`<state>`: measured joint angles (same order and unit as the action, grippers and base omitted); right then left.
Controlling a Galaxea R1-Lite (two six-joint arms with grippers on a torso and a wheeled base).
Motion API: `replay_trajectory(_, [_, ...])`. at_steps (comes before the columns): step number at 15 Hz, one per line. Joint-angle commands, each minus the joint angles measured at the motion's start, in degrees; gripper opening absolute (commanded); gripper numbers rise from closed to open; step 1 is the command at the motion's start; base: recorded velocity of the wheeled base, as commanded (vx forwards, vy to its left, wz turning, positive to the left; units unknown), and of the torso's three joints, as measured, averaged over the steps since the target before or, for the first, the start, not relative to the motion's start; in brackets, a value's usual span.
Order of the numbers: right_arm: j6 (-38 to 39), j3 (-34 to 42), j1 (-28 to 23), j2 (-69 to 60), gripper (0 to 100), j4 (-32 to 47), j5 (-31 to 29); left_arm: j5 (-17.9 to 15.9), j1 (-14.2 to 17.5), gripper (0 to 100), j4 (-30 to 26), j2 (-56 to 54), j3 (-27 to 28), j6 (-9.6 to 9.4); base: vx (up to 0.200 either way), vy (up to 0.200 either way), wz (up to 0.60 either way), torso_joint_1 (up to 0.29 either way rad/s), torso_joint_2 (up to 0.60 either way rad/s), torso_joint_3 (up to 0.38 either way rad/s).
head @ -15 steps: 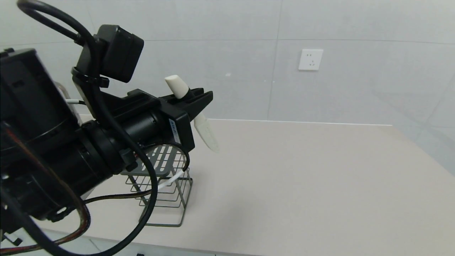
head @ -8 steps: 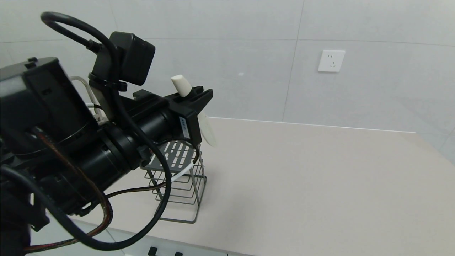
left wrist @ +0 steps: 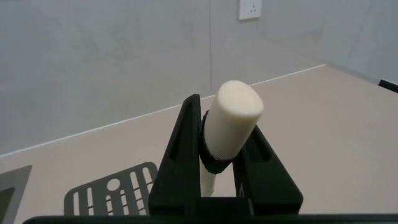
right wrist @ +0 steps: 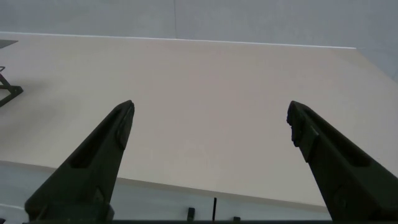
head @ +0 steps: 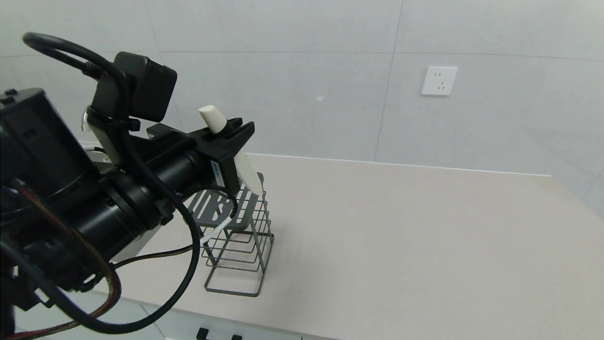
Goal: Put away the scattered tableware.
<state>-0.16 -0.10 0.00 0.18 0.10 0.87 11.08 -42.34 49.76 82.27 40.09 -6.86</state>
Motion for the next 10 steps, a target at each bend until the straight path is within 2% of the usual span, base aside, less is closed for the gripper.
replay_trajectory(1, [0.0,0.0,0.0,0.1,100,0.0,0.0,0.1,0.9,0,0.1,-0.5,-0.2,-0.17,0.0,0.0,0.0,0.0,0.0,0.0])
replay_trajectory(8, [0.0,0.0,0.0,0.1,100,0.1,0.0,0.1,1.8,0,0.7,-0.4,-1.2,-0.34,0.0,0.0,0.0,0.0,0.0,0.0])
replay_trajectory(9, [0.0,0.0,0.0,0.1,100,0.0,0.0,0.2,2.6,0,0.8,-0.2,-1.2,-0.52,0.0,0.0,0.0,0.0,0.0,0.0])
replay_trajectory(10, [0.0,0.0,0.0,0.1,100,0.1,0.0,0.2,3.1,0,0.9,0.0,-1.2,-1.75,0.0,0.0,0.0,0.0,0.0,0.0])
